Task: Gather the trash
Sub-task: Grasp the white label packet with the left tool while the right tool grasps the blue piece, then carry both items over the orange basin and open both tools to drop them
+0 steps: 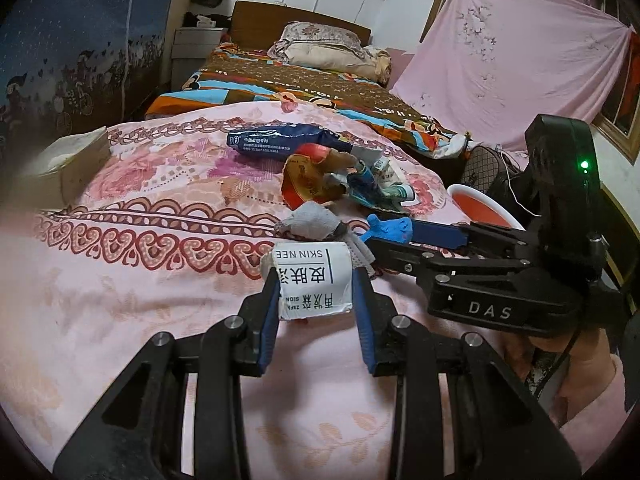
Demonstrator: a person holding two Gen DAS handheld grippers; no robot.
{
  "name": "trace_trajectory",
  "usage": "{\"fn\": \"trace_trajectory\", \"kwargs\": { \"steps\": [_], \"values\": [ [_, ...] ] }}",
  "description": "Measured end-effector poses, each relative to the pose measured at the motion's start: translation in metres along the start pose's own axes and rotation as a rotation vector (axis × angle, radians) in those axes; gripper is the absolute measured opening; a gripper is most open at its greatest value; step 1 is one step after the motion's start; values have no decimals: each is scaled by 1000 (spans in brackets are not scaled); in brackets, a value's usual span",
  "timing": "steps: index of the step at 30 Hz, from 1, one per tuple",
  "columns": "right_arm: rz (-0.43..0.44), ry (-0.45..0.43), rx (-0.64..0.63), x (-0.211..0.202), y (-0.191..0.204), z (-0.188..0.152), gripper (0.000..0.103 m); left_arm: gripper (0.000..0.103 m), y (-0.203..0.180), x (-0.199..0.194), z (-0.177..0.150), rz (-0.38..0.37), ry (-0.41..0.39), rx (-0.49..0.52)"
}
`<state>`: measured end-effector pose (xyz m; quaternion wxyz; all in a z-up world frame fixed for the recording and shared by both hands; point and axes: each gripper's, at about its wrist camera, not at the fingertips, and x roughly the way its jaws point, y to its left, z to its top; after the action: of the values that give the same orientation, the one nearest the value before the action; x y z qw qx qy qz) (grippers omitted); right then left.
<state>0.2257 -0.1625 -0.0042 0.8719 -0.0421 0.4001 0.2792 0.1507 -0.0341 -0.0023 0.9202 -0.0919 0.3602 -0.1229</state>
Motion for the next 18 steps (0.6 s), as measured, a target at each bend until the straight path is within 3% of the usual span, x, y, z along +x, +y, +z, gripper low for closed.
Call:
{"fn": "trace_trajectory", "kwargs": {
  "steps": [3,7,13,18],
  "values": [
    [34,-3,-8,1,1,1,37,18,0,0,0,5,1,-5],
    [64,-11,-4,2,4,0,27,18,2,-2,-1,3,-6,-16],
    [49,-58,-5,-4,7,-3,25,18,2,-6,-1,7,-27,-13],
    [81,-158,47,-23,-4,-8,25,18,-2,-11,2,12,-57,1]
  ]
}}
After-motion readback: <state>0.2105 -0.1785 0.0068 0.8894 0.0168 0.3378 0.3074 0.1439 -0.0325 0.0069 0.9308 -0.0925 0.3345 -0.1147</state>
